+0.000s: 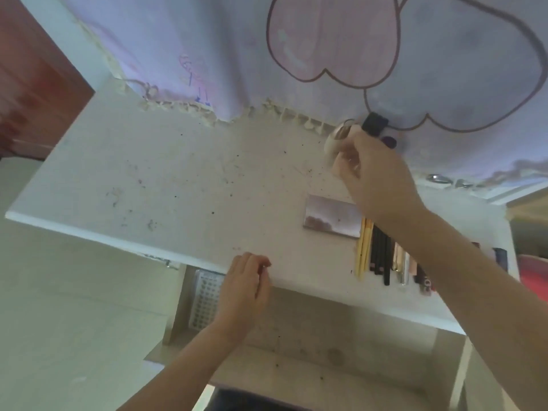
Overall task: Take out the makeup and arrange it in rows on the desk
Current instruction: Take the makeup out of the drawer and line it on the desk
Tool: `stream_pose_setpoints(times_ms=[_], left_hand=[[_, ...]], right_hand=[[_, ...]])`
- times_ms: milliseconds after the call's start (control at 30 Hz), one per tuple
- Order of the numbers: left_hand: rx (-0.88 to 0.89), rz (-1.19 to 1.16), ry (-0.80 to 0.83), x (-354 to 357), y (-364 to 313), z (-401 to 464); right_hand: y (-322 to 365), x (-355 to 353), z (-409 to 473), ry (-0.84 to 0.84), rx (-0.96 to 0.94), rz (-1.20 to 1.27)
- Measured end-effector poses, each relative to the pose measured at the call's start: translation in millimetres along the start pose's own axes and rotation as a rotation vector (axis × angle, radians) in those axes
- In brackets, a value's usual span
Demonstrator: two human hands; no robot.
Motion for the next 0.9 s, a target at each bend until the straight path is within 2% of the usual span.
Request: stream_pose_setpoints(times_ms=[33, 100, 167, 233, 333, 467, 567, 733, 833, 900], left_hand=[[-0.059, 0.018, 0.045, -2, 19, -25], [-0.286, 0.029, 0.141, -2, 60, -62], [-0.527, 0.061, 0.25, 1, 92, -77], [-0.632, 0.115, 0.318, 6, 111, -77], [-0.655, 0.03, 0.344, 19, 125, -72], [-0.644, -0.08, 0.336, 37, 131, -75], [-0.631, -0.165, 0.337, 39, 134, -79], [-0.632, -0.141, 0.307, 28, 141, -77], [-0.676, -0.1, 0.276, 19, 135, -77], [-0.734, -0.133, 0.319, 9, 126, -74]], right_hand=[[12, 19, -25, 0.086, -0.058, 0.123], [34, 79, -75, 0.4, -0.049, 0.288], [48, 148, -111, 0.724, 0.084, 0.383], [54, 215, -131, 0.897, 0.296, 0.526], [63, 285, -140, 0.889, 0.615, 0.824], [77, 327, -139, 0.629, 0.823, 1.097], [84, 340, -132, 0.587, 0.855, 1.143], [90, 332, -116, 0.674, 0.807, 1.077], [88, 308, -118, 0.772, 0.85, 1.223], [83, 286, -124, 0.818, 0.836, 1.278]])
Point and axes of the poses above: each hand's wrist, its own z-axis towards the middle knuckle, its own x-axis out of the palm, y = z × x, the point moved 1 cm from there along z, towards the middle knuckle, and after that the axes turned 14 degrees about y, right-handed, at the moved point
